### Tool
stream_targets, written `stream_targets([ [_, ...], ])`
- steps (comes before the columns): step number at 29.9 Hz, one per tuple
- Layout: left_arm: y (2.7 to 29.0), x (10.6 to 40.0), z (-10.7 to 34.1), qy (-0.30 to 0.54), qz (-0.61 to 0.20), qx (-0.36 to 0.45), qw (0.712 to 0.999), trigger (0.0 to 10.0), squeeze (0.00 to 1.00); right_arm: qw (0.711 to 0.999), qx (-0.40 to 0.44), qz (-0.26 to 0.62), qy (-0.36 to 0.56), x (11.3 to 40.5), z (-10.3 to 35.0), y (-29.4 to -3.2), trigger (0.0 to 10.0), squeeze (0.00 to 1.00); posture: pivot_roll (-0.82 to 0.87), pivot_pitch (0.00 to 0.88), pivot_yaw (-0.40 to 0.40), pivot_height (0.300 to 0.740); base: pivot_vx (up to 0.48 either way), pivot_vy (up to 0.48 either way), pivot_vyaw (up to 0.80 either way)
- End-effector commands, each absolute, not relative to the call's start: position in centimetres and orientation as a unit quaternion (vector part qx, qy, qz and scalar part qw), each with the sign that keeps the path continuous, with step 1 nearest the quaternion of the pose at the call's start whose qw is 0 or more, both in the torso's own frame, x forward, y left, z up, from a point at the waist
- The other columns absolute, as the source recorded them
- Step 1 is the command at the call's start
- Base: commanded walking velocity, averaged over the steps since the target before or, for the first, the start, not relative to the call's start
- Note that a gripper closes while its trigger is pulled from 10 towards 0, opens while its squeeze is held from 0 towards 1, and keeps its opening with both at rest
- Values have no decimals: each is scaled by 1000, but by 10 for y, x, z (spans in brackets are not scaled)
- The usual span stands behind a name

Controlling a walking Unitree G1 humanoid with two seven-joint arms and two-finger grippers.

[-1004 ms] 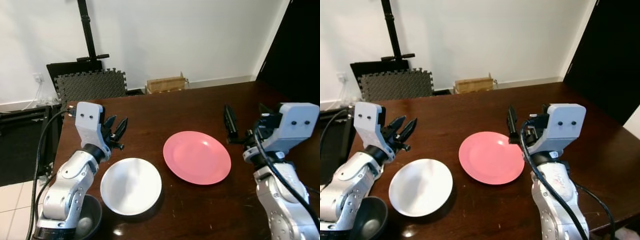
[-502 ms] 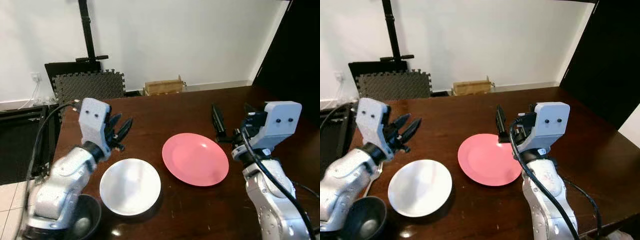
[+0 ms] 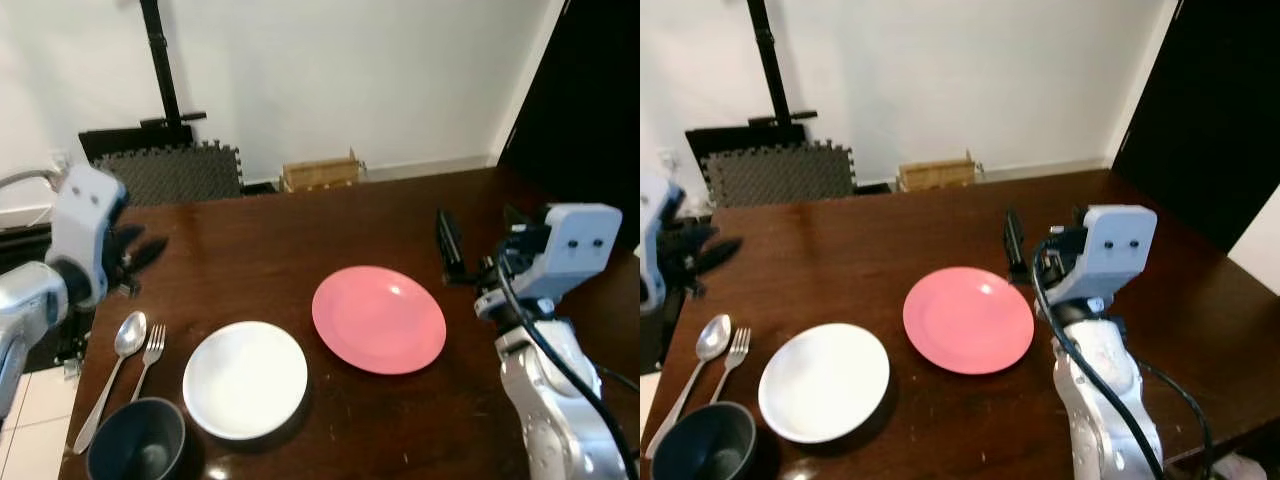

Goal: Setting the table

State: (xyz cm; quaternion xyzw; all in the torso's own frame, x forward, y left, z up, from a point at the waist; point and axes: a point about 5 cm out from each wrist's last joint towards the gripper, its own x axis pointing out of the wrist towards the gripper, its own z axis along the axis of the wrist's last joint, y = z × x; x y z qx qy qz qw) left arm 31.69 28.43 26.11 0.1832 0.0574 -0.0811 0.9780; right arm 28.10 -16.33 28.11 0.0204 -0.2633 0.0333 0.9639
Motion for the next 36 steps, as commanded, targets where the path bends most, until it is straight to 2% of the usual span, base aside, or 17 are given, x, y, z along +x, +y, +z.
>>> stream_targets([
  [1, 302, 320, 233, 120, -22, 143, 982, 10000, 0, 963, 22, 32, -265, 282, 279, -162, 10000, 0, 54, 0, 49, 740, 0, 0, 0],
  [8, 303, 322, 208, 172, -57, 86, 980, 10000, 0, 963, 24, 35, -265, 284, 279, -161, 10000, 0, 52, 6, 63, 740, 0, 0, 0],
  [12, 306, 321, 207, 184, -61, 84, 977, 10000, 0, 963, 22, 35, -265, 282, 278, -161, 10000, 0, 47, 15, 76, 740, 0, 0, 0],
  [16, 309, 325, 199, 205, -31, 80, 975, 10000, 0, 964, 20, 31, -263, 281, 276, -163, 10000, 0, 47, 20, 83, 740, 0, 0, 0],
  [28, 295, 325, 163, 254, -52, 71, 963, 10000, 0, 965, 26, 31, -260, 285, 274, -162, 10000, 0, 62, 17, 76, 740, 0, 0, 0],
  [36, 295, 327, 146, 283, -29, 46, 958, 10000, 0, 965, 24, 32, -260, 286, 275, -162, 10000, 0, 52, 25, 83, 740, 0, 0, 0],
])
